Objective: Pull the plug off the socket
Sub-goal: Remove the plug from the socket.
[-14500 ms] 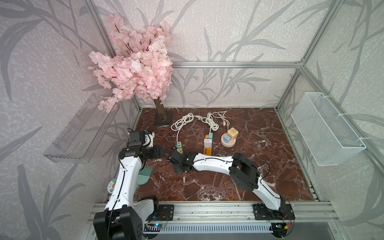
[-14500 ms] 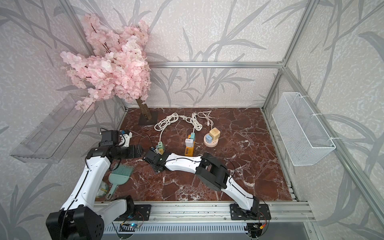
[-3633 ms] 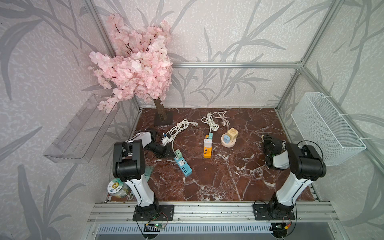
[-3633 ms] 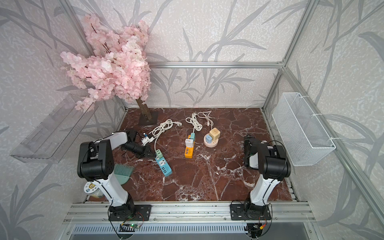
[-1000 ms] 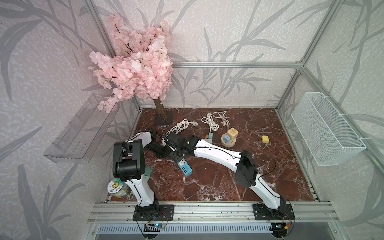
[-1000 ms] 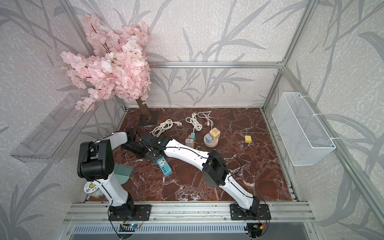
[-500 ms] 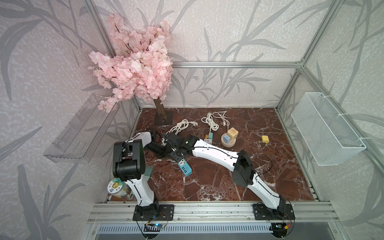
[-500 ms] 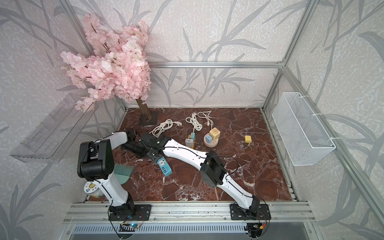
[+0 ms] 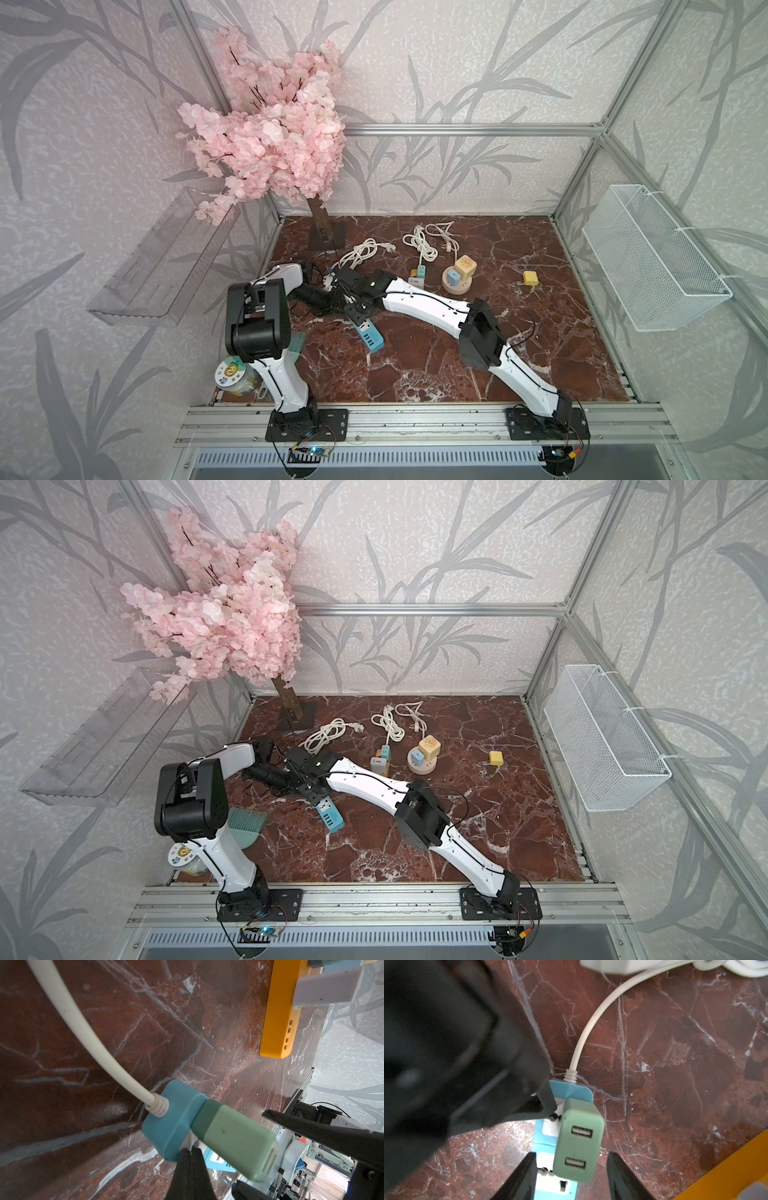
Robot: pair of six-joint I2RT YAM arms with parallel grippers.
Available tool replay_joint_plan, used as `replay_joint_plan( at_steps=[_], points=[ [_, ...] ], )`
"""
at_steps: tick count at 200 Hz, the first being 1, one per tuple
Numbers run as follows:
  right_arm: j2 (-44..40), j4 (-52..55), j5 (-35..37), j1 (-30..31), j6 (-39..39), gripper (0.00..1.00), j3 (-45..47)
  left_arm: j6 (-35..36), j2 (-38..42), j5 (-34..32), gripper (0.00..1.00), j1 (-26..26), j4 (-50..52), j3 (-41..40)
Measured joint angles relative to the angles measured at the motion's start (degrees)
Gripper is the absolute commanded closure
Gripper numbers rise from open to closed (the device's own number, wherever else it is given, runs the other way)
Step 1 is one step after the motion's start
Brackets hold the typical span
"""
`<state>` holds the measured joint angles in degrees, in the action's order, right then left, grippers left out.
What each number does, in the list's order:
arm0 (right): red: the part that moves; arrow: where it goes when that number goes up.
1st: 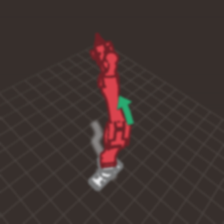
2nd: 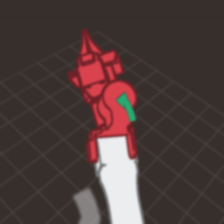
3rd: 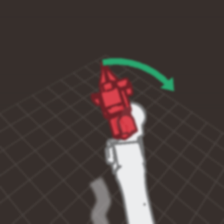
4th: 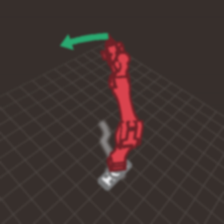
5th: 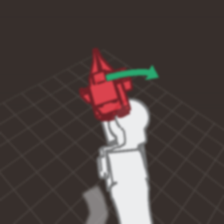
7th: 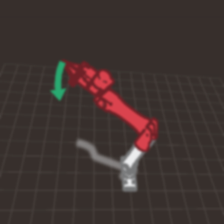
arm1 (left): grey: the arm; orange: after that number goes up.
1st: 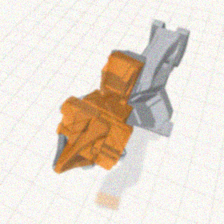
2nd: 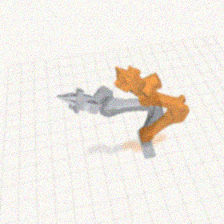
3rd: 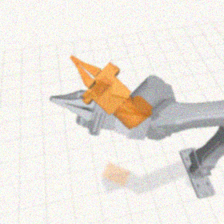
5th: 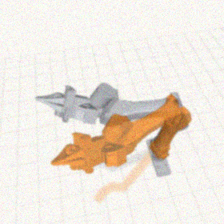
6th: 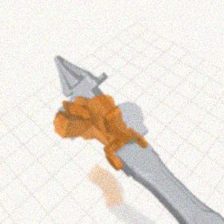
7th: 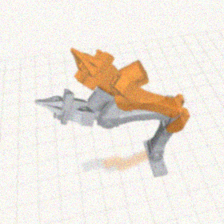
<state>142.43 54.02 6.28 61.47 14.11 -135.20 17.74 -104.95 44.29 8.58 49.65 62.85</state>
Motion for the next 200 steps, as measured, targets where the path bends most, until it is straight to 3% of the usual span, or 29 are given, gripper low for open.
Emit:
replay_joint_plan(
  at_steps=[125,200],
  points=[
    [2.27,-2.58,-0.98,-0.63,0.42,0.51,-1.99,0.00,0.00,0.00,1.00,0.00,0.02,0.00],
    [2.64,-2.78,-0.74,-0.66,0.87,0.74,-1.99,0.00,0.00,0.07,1.00,0.00,-0.04,0.02]
  ],
)
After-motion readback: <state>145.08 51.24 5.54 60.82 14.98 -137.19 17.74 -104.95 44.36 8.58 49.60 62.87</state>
